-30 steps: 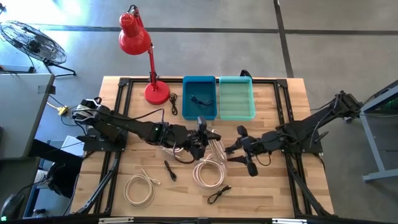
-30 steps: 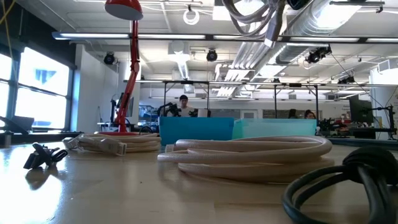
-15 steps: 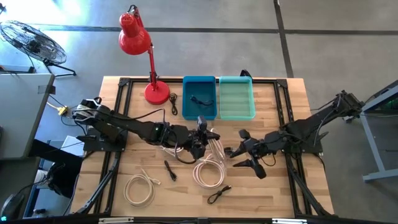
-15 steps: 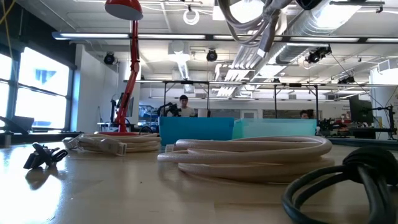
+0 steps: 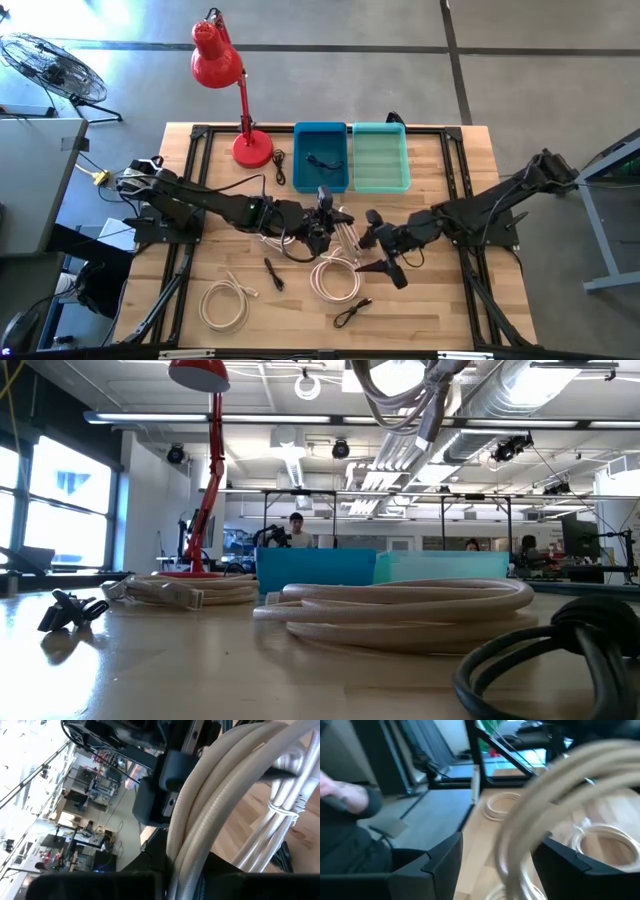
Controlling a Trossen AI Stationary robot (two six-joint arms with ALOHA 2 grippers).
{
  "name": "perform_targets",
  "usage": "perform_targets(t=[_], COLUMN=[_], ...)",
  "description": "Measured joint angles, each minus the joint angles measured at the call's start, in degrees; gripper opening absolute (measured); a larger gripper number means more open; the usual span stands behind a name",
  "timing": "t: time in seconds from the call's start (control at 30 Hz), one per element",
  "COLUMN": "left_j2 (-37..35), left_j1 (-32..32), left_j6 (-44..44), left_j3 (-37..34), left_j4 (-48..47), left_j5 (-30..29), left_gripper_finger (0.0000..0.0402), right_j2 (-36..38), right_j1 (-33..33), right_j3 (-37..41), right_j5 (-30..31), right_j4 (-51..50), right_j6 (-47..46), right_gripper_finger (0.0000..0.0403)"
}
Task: Pick & Place USB Port
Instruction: Put the brown HDMI cable into the green bin
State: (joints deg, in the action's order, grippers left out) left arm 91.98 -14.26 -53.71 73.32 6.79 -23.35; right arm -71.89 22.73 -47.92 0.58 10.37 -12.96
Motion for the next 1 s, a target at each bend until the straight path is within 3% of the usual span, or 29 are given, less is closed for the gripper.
perform_targets(t=[0.1, 0.23, 0.5, 1.0], left_j2=[0.00, 0.00, 0.00, 0.07], left_j1=[0.00, 0.00, 0.00, -0.02], left_j6=[0.02, 0.02, 0.02, 2.30], left_j3=[0.00, 0.00, 0.00, 0.05], left_j4=[-0.12, -0.09, -0.22, -4.57], left_j5=[0.19, 0.16, -0.34, 0.95], left_gripper_finger=[0.0023, 0.0024, 0.0025, 0.0069], right_j2=[-0.52, -0.52, -0.52, -0.49], right_j1=[0.03, -0.25, -1.46, -0.97], right_j3=[-0.01, 0.00, 0.00, -0.02], right_j5=[-0.44, 1.79, 2.00, 3.91], right_j4=[0.54, -1.43, -2.09, -5.02], right_j6=[0.28, -0.05, 1.18, -0.15], right_gripper_finger=[0.0212, 0.0171, 0.0018, 0.0009])
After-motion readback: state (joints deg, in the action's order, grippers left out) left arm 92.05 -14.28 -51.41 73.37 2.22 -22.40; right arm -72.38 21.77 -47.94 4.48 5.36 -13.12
